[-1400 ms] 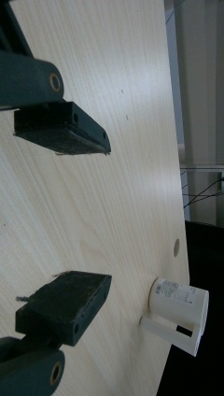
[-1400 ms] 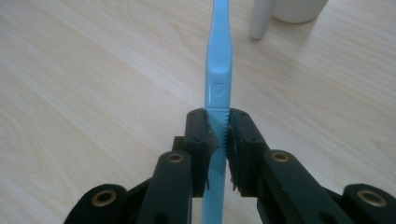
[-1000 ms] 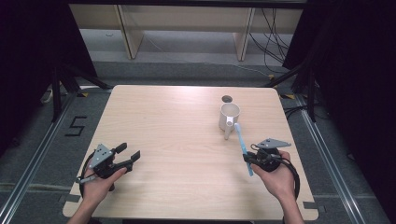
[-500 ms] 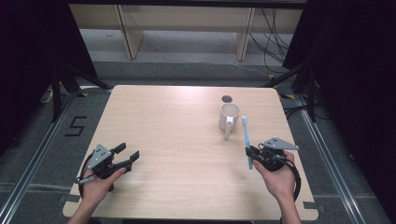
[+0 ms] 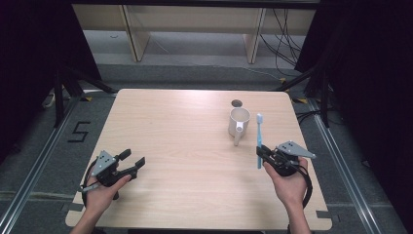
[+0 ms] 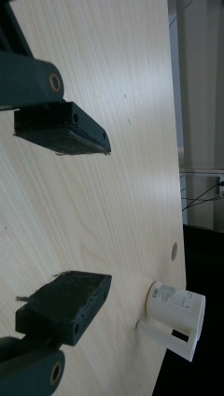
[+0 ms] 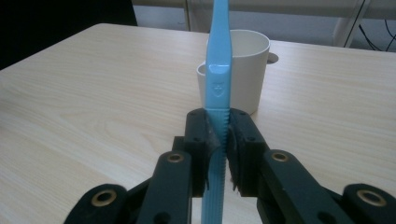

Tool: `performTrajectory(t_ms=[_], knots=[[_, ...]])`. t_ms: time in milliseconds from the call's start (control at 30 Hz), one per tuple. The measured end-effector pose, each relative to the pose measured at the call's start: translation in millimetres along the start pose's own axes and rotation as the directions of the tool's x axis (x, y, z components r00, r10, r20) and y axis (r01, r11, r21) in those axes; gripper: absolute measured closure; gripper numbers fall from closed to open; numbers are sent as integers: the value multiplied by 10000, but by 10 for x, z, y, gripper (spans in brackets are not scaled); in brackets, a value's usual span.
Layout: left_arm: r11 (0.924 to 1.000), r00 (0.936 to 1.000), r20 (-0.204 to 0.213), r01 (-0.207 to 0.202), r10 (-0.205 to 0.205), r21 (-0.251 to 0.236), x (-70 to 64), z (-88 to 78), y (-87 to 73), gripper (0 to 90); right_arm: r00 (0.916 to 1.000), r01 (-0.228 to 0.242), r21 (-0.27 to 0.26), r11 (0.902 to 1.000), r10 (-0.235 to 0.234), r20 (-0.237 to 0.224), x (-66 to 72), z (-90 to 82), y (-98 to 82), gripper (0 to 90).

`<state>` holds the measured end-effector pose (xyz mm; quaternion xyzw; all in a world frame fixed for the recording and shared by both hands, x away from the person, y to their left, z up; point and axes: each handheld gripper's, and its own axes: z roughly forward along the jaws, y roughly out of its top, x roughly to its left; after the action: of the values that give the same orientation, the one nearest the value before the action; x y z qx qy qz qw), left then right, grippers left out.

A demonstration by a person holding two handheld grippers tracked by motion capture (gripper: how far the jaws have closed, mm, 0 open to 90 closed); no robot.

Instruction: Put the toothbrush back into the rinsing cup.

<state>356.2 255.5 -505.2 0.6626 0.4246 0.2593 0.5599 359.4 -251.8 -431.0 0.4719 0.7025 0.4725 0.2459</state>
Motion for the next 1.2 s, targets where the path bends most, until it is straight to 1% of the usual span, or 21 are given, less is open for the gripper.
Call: performTrajectory(t_ms=[67, 100, 133, 233, 267, 333, 367, 400, 567, 600, 667, 767, 800, 833, 867, 933, 967, 1000, 1033, 1067, 1200], knots=[[10000, 10000, -30, 16, -16, 21, 1, -3, -1, 300, 9999, -145, 81, 9999, 144, 83, 16, -9, 4, 793], [9999, 10000, -85, 34, -33, 112, 3, -8, 1, 300, 9997, -232, -96, 9997, 232, -72, 16, 8, 2, 793], [9999, 10000, -84, 48, -47, 107, 3, -6, 1, 300, 9997, -232, -292, 9993, 233, 40, 10, 18, -3, 793], [10000, 9999, -100, 27, -26, 95, 6, 1, 3, 300, 9998, -114, -446, 9989, 121, 145, -6, 21, -7, 793], [10000, 9999, -121, 29, -28, 80, 5, 5, 5, 301, 9990, -424, -594, 9973, 431, 98, -2, 15, -5, 794], [10000, 9999, -126, 35, -34, 63, 5, 7, 6, 301, 9988, -460, -694, 9965, 472, 160, -10, 9, 1, 793], [10000, 9999, -136, 25, -24, 54, 6, 6, 7, 301, 9988, -460, -694, 9965, 472, 160, -10, 9, 1, 793], [10000, 9999, -136, 27, -26, 60, 6, 4, 8, 301, 9995, -228, -880, 9959, 246, 194, -31, 8, 8, 793], [10000, 9998, -161, 73, -74, -44, 17, -18, 9, 301, 9988, -155, -1150, 9932, 207, 440, -47, -28, 14, 794], [9999, 9998, -147, 108, -109, -95, 21, -20, -2, 301, 9975, -516, -1314, 9900, 574, 406, -25, -19, 1, 793], [9999, 9999, -107, 102, -102, -18, 15, -30, -14, 301, 9981, -377, -1459, 9886, 442, 419, -34, -2, -2, 793], [10000, 9999, -111, 70, -69, 40, 12, -43, -16, 301, 9971, -465, -1504, 9875, 549, 520, 3, 17, 15, 793], [10000, 9999, -111, 70, -69, 40, 12, -43, -16, 301, 9977, -307, -1512, 9880, 395, 553, -4, 20, 25, 793], [9999, 10000, -56, 65, -66, -83, 15, -36, -17, 301, 9977, -307, -1512, 9880, 395, 553, -4, 20, 25, 793], [10000, 9999, -124, 67, -67, -5, 13, -48, -7, 301, 9968, -508, -1583, 9861, 599, 533, 18, 32, 32, 793], [9999, 9998, -146, 95, -96, -45, 9, -51, 2, 301, 9976, -354, -1816, 9827, 454, 515, 7, 63, 55, 793], [9999, 9999, -143, 96, -97, -48, 10, -52, 5, 301, 9965, -472, -1738, 9836, 583, 594, 19, 75, 88, 793], [9999, 9999, -143, 96, -97, -48, 10, -52, 5, 301, 9971, -331, -1797, 9832, 449, 622, 9, 80, 103, 793], [10000, 9999, -137, 90, -90, -33, 15, -49, 3, 301, 9968, -501, -1787, 9826, 602, 517, 17, 83, 120, 793], [10000, 9999, -137, 90, -90, -33, 15, -49, 3, 301, 9972, -333, -1968, 9799, 459, 593, 8, 97, 134, 793], [10000, 9999, -123, 83, -83, -20, 11, -50, -2, 301, 9969, -291, -2073, 9778, 437, 659, 6, 104, 194, 793]])
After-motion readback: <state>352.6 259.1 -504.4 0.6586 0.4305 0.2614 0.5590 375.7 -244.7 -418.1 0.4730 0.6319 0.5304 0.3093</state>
